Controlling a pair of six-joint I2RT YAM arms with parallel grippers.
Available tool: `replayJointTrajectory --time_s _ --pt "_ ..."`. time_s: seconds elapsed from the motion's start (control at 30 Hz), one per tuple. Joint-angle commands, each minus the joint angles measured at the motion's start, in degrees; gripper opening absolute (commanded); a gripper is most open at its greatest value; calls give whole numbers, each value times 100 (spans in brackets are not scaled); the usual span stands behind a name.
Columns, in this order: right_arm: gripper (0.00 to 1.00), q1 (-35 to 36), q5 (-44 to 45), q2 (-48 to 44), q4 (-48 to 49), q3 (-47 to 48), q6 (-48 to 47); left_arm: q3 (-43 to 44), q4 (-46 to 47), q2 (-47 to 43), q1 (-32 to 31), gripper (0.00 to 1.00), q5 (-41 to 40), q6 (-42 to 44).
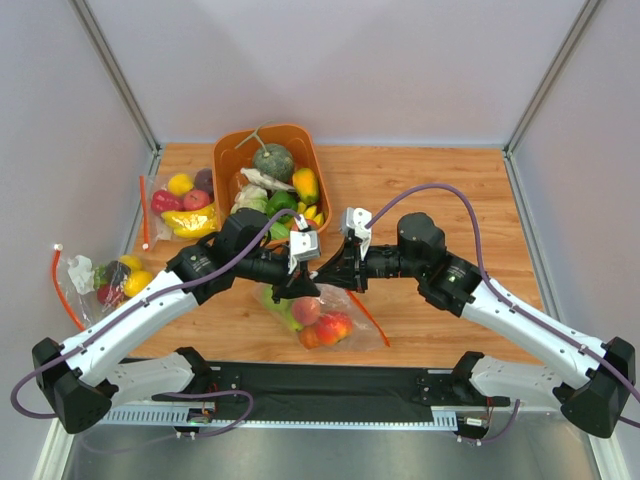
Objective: Open the zip-top bag and remove the fake food
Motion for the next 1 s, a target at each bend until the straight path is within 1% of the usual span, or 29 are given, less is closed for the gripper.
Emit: replayJointTrajectory --time_s 0.0,0.23,0.67,0.97 --pt "0 49 234 -74 12 166 -228 -36 12 -188 -2 0 -54 136" --pt "0 49 410 -127 -155 87 -263 -194 302 -539 6 0 -344 39" --pt "0 49 524 -188 -349 -71 -228 -290 469 -795 -2 0 -643 4" --pt "0 49 436 -109 -173 -177 -122 -370 751 -804 6 0 -494 -207"
